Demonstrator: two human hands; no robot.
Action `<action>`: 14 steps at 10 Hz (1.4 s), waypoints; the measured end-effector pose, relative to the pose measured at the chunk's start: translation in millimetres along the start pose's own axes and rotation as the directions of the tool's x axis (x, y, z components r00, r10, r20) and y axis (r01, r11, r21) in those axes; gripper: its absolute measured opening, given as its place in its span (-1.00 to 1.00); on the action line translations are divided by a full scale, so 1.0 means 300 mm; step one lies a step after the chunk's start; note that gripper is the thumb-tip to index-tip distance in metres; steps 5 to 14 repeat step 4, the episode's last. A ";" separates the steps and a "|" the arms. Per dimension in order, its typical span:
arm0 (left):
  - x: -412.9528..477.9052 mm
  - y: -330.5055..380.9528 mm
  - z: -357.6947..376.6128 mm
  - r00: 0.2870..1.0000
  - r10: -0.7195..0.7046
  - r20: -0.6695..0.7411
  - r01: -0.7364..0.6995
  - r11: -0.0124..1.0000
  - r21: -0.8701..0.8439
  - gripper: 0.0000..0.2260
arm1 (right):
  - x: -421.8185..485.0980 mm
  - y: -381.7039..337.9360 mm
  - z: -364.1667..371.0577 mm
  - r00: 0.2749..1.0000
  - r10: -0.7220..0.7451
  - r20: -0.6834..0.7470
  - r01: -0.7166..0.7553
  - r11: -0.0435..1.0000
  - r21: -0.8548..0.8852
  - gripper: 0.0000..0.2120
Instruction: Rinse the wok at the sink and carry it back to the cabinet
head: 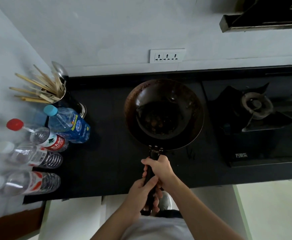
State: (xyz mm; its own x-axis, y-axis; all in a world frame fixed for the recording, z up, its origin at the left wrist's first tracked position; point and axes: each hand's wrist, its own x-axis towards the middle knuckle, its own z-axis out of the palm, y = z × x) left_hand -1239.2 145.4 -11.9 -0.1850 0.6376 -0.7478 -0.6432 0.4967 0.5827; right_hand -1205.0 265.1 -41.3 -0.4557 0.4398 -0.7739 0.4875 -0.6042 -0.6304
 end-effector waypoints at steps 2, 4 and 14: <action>0.000 0.040 -0.045 1.000 0.028 0.007 -0.028 0.959 0.281 -0.68 | -0.008 -0.023 0.001 0.998 0.054 -0.026 -0.056 0.995 -0.082 -0.79; -0.019 0.133 -0.072 0.974 0.226 0.000 -0.129 0.558 0.820 -0.58 | -0.026 -0.075 -0.044 0.999 -0.007 -0.050 -0.021 0.846 -0.533 -0.59; -0.019 0.133 -0.072 0.974 0.226 0.000 -0.129 0.558 0.820 -0.58 | -0.026 -0.075 -0.044 0.999 -0.007 -0.050 -0.021 0.846 -0.533 -0.59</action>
